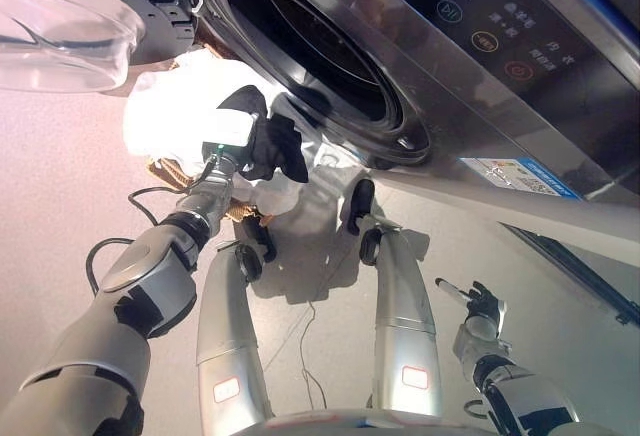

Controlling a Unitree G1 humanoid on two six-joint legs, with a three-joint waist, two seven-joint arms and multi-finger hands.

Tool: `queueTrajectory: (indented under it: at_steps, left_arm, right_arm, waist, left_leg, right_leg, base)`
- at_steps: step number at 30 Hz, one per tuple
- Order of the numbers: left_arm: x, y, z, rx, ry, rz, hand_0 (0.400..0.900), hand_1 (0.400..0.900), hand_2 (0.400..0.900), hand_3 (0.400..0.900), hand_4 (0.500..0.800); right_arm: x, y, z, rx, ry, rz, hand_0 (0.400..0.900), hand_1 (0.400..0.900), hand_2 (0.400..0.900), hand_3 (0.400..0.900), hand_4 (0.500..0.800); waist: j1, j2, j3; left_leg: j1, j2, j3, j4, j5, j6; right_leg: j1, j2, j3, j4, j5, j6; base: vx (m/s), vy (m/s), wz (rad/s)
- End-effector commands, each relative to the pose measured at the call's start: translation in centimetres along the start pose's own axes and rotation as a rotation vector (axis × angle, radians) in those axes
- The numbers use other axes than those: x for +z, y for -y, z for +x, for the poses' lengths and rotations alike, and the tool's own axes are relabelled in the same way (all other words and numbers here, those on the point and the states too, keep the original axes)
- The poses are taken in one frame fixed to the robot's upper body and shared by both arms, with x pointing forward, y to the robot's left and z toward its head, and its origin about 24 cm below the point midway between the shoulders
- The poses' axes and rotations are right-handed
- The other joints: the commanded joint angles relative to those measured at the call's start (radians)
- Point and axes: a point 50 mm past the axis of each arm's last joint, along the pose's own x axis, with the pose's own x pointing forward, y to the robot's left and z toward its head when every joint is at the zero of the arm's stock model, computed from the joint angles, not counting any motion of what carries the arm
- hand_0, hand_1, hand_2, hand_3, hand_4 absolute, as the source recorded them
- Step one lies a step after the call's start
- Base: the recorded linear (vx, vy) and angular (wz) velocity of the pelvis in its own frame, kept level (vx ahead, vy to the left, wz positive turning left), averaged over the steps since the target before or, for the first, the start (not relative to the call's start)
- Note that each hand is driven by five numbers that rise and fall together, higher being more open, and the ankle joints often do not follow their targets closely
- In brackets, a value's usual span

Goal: Put the clothes in the basket into the washing machine.

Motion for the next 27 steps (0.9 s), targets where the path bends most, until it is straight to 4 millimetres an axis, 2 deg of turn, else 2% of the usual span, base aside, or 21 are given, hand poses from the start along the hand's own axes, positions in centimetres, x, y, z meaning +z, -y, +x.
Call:
queueTrajectory:
  at_steps: [1,5,6,7,8,24,27]
  left_arm:
    - [-0.9,-0.2,0.1,0.031,-0.067,0.041,0.900,0.900,0.900,0.900,0.800]
    - [-0.6,0.2,-0.1,0.015,-0.072,0.035,0.900,0.900,0.900,0.900,0.800]
    - [-0.6,0.2,-0.1,0.015,-0.072,0.035,0.875,0.875,0.875,0.875,0.785]
    - [-0.5,0.4,-0.1,0.011,-0.074,0.031,0.590,0.590,0.590,0.590,0.614]
    - [-0.5,0.6,-0.2,0.003,-0.085,0.016,0.410,0.410,0.410,0.410,0.506]
    - [0.5,2.3,-1.2,-0.039,-0.093,-0.048,0.400,0.400,0.400,0.400,0.500]
    - [0.6,2.9,-1.5,-0.049,-0.132,-0.128,0.400,0.400,0.400,0.400,0.500]
  right_arm:
    - [-4.4,4.5,-0.4,-0.162,-0.096,-0.075,0.900,0.900,0.900,0.900,0.800]
    - [-4.4,4.5,-0.4,-0.171,-0.092,-0.086,0.900,0.900,0.900,0.900,0.800]
    - [-4.4,4.5,-0.4,-0.171,-0.092,-0.086,0.900,0.900,0.900,0.900,0.800]
    - [-4.4,4.4,-0.4,-0.173,-0.092,-0.086,0.900,0.900,0.900,0.900,0.800]
    - [-4.3,4.2,-0.4,-0.174,-0.088,-0.086,0.900,0.900,0.900,0.900,0.800]
    - [-3.7,4.0,-0.3,-0.199,-0.070,-0.095,0.900,0.900,0.900,0.900,0.800]
    - [-4.0,3.7,-0.5,-0.192,-0.074,-0.107,0.900,0.900,0.900,0.900,0.800]
  waist:
    - [-0.018,0.025,-0.074]
    - [-0.022,0.027,-0.090]
    - [-0.022,0.027,-0.091]
    - [-0.024,0.028,-0.096]
    - [-0.025,0.028,-0.100]
    - [-0.029,0.036,-0.138]
    - [-0.023,0.041,-0.150]
  left_leg:
    - [-0.066,-0.018,-0.082,-0.085,0.084,-0.077]
    - [-0.088,-0.018,-0.083,-0.073,0.079,-0.074]
    - [-0.089,-0.018,-0.083,-0.072,0.079,-0.074]
    - [-0.093,-0.018,-0.083,-0.073,0.079,-0.074]
    - [-0.096,-0.014,-0.085,-0.077,0.080,-0.073]
    - [-0.059,-0.019,-0.090,-0.158,0.103,-0.075]
    - [0.012,-0.016,-0.087,-0.228,0.122,-0.082]
  right_leg:
    - [-0.009,0.006,-0.056,0.115,-0.078,0.029]
    - [-0.034,0.008,-0.053,0.129,-0.086,0.023]
    - [-0.035,0.008,-0.053,0.129,-0.086,0.023]
    - [-0.039,0.009,-0.054,0.130,-0.087,0.022]
    - [-0.042,0.010,-0.055,0.126,-0.086,0.021]
    - [-0.012,0.025,-0.065,0.075,-0.076,0.020]
    - [0.052,0.031,-0.074,0.024,-0.068,0.023]
  base:
    - [0.01,0.009,-0.07]
    - [0.01,0.010,-0.07]
    - [0.00,0.000,0.00]
    - [0.00,0.000,0.00]
    - [0.02,-0.012,-0.04]
    - [0.02,0.001,-0.02]
    - [0.06,-0.007,0.00]
